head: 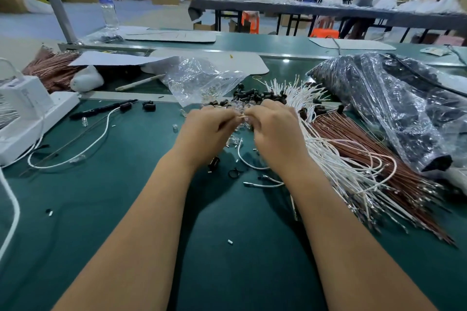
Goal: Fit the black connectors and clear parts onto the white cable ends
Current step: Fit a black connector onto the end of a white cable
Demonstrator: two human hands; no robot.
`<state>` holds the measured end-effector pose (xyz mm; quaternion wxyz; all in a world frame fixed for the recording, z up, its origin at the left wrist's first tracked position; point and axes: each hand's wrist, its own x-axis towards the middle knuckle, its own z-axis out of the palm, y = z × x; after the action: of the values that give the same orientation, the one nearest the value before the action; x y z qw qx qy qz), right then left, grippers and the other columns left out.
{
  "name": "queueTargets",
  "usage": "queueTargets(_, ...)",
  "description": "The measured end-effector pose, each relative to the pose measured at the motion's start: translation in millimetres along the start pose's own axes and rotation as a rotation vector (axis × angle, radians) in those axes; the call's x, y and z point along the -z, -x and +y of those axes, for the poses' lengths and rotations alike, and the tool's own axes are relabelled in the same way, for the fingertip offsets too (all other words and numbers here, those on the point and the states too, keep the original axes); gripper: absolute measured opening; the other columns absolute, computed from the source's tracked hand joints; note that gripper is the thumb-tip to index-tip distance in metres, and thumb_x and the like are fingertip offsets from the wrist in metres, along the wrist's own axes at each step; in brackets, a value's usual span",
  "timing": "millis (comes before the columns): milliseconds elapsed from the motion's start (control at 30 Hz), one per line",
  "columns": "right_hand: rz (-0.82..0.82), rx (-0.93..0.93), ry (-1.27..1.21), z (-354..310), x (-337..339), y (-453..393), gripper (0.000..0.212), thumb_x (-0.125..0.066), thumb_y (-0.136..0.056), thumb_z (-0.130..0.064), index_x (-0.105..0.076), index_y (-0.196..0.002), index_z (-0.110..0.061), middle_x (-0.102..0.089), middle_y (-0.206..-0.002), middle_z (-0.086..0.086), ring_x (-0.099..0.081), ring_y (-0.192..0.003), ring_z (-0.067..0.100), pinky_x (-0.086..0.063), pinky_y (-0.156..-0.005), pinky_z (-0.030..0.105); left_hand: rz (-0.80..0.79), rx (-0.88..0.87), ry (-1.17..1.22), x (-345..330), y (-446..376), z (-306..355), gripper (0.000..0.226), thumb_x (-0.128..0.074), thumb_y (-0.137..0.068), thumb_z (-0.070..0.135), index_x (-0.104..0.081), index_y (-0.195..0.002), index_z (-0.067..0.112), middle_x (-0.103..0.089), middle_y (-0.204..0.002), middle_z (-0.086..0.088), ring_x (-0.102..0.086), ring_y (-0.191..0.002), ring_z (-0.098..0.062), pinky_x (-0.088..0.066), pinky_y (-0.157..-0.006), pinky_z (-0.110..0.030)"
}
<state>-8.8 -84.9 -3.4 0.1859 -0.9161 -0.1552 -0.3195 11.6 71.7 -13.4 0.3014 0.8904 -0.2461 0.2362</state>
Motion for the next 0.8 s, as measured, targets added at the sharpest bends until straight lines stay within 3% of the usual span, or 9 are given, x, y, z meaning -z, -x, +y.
queueTargets(100,0.052,-0.084,0.036,8,3,-1,0.021,-0.057,-0.089,0.0,-0.071,-0.1,-0.011,-0.067,-0.09,0.003,-0.058,-0.086,0.022,-0.028,-0.079,0.028,-0.048,0.069,0.093,5,0,-10,0.019,-0.055,-0.097,0.021,-0.071,-0.093,0.013,-0.064,-0.076,-0.005,-0.052,-0.082,-0.022,-0.046,-0.077,-0.039)
queueTargets(200,0.034,-0.083,0.127,7,3,0,0.018,-0.054,-0.089,-0.004,-0.07,-0.098,-0.009,-0.066,-0.09,0.004,-0.058,-0.082,0.023,-0.03,-0.08,0.029,-0.006,0.063,0.125,7,1,-13,0.017,-0.057,-0.095,0.018,-0.072,-0.09,0.009,-0.063,-0.072,-0.01,-0.053,-0.076,-0.023,-0.046,-0.072,-0.039)
queueTargets(367,-0.138,0.015,0.052,-4,-1,3,0.023,-0.044,-0.1,-0.027,-0.065,-0.102,-0.018,-0.067,-0.091,-0.001,-0.06,-0.075,0.024,-0.036,-0.059,0.029,-0.044,0.031,0.065,8,1,-7,0.014,-0.062,-0.092,0.026,-0.076,-0.091,0.023,-0.065,-0.065,0.01,-0.057,-0.068,-0.008,-0.049,-0.067,-0.031)
queueTargets(500,-0.111,-0.034,0.134,-4,-3,4,0.018,-0.046,-0.1,-0.023,-0.062,-0.092,-0.018,-0.063,-0.078,-0.002,-0.05,-0.062,0.021,-0.02,-0.046,0.024,-0.048,0.222,0.06,19,0,-10,0.015,-0.071,-0.083,0.039,-0.075,-0.078,0.026,-0.068,-0.063,0.008,-0.063,-0.062,-0.009,-0.056,-0.068,-0.037)
queueTargets(567,-0.11,-0.097,0.104,-1,-3,4,0.018,-0.047,-0.099,-0.023,-0.062,-0.092,-0.016,-0.058,-0.073,-0.003,-0.045,-0.059,0.017,-0.019,-0.045,0.023,-0.166,0.336,-0.024,28,-1,-16,0.043,-0.071,-0.076,0.056,-0.067,-0.063,0.015,-0.066,-0.054,0.004,-0.064,-0.052,-0.011,-0.057,-0.061,-0.035)
queueTargets(633,-0.095,-0.123,0.096,0,-2,4,0.019,-0.046,-0.099,-0.023,-0.062,-0.093,-0.014,-0.057,-0.074,-0.002,-0.046,-0.062,0.018,-0.021,-0.046,0.023,-0.357,0.462,-0.062,36,-2,-14,0.062,-0.067,-0.066,0.072,-0.061,-0.064,0.01,-0.067,-0.053,0.004,-0.063,-0.047,-0.008,-0.051,-0.055,-0.025)
queueTargets(700,-0.075,-0.103,0.087,-1,-2,5,0.019,-0.047,-0.099,-0.022,-0.063,-0.094,-0.012,-0.062,-0.079,0.001,-0.048,-0.065,0.018,-0.023,-0.048,0.019,-0.549,0.56,-0.028,39,-4,-9,0.064,-0.072,-0.059,0.071,-0.062,-0.075,0.01,-0.07,-0.058,0.003,-0.066,-0.049,-0.009,-0.045,-0.048,-0.019)
queueTargets(800,-0.069,-0.124,-0.08,-4,-4,4,0.014,-0.051,-0.098,-0.016,-0.064,-0.096,-0.01,-0.064,-0.083,0.002,-0.052,-0.07,0.016,-0.031,-0.053,0.019,-0.709,0.56,-0.03,38,-6,-2,0.04,-0.084,-0.064,0.044,-0.069,-0.081,0.011,-0.072,-0.064,-0.001,-0.067,-0.052,-0.01,-0.046,-0.046,-0.019)
